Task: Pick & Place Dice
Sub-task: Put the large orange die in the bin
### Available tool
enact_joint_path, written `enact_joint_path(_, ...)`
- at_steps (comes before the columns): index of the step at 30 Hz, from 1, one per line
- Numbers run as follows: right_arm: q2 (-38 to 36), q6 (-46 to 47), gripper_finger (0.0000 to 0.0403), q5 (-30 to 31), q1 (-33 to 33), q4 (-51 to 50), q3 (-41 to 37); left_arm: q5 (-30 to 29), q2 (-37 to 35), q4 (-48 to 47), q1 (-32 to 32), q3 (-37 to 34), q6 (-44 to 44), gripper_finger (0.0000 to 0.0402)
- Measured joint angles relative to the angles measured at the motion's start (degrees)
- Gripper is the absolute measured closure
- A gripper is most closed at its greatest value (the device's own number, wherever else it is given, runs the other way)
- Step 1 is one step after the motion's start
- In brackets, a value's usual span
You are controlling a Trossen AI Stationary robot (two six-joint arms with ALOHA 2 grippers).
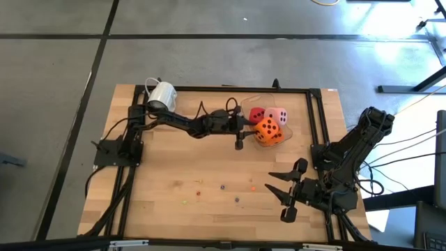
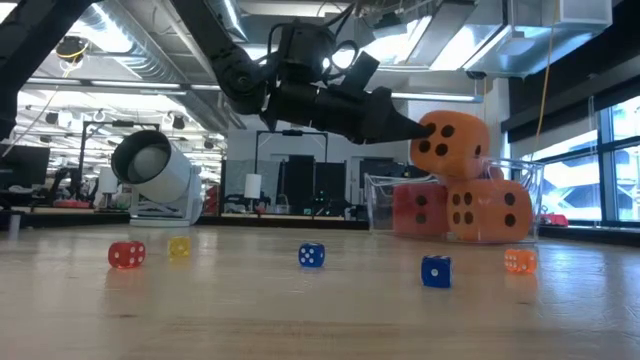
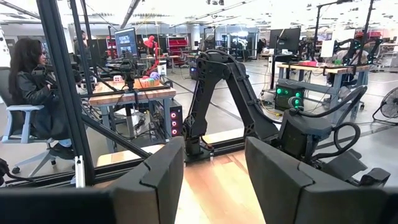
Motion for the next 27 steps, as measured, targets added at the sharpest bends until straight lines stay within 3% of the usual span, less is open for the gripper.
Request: enact_joint_path(27,0.0,0.1,0.0230,0.0,0.0,0.1,0.0,-0.5,0.0,-3.0,1.1,0.0,0.7,0.0181)
